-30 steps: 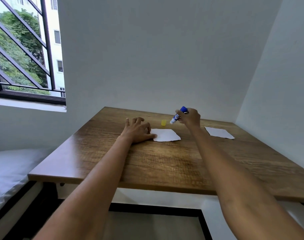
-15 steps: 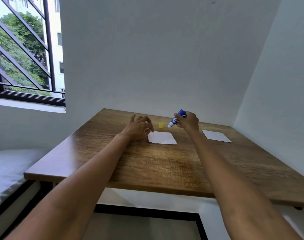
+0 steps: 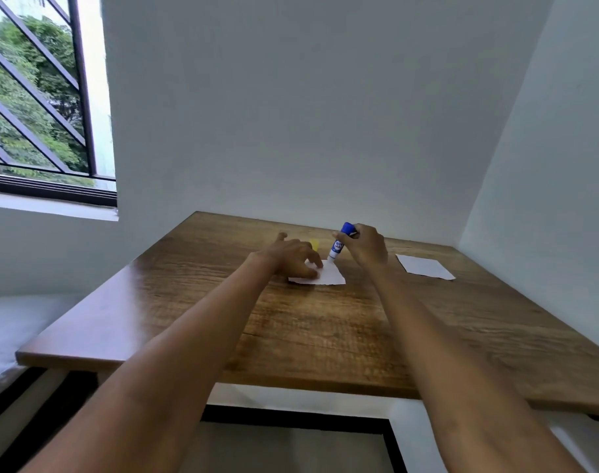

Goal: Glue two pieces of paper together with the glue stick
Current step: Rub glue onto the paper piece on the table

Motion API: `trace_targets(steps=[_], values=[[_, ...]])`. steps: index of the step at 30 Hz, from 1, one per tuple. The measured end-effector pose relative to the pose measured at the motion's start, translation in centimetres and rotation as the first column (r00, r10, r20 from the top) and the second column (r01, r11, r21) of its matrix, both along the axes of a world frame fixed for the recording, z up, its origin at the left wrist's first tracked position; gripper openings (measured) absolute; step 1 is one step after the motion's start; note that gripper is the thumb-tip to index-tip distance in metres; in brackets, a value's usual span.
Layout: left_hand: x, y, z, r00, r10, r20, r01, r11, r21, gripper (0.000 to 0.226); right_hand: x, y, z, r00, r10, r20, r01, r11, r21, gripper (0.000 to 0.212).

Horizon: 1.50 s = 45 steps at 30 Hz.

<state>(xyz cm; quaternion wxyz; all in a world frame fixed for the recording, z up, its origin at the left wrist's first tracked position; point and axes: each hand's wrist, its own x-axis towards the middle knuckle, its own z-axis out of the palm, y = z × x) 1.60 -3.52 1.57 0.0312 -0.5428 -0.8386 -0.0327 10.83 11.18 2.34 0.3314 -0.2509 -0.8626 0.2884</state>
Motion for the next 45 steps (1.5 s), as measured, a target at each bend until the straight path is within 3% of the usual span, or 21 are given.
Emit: trace_targets(steps=[10, 25, 31, 36, 39, 45], values=[[-0.1, -0.2, -0.7, 1.000, 0.018, 0.013, -0.019, 0.999, 0.047, 0.039, 0.5, -0.2, 0.1, 1.000, 0.013, 0.021, -0.014, 1.000, 0.010, 0.042], [2.8, -0.2, -1.6, 0.978, 0.196, 0.065, -0.204, 0.969, 0.143, 0.041, 4.5, -1.2, 0.2, 0.999, 0.023, 0.044, -0.024, 0.999, 0.030, 0.035], [3.2, -0.6, -1.1, 0.963, 0.245, 0.114, -0.261, 0.951, 0.163, 0.041, 4.9, -2.6, 1.4, 0.993, 0.015, -0.115, -0.017, 1.000, -0.023, 0.037], [2.0, -3.0, 0.9, 0.930, 0.280, 0.240, -0.348, 0.882, 0.318, 0.036, 4.0, -4.7, 1.2, 0.990, 0.067, -0.122, -0.070, 0.997, -0.018, 0.039], [1.4, -5.0, 1.3, 0.926, 0.280, 0.254, -0.339, 0.913, 0.226, 0.030, 3.2, -5.8, 0.5, 0.990, 0.096, -0.099, -0.101, 0.994, -0.049, 0.044], [2.5, -5.2, 0.1, 0.914, 0.318, 0.253, -0.350, 0.932, 0.095, 0.046, 2.4, -7.1, -0.3, 0.996, 0.091, -0.003, -0.091, 0.996, 0.019, 0.042]])
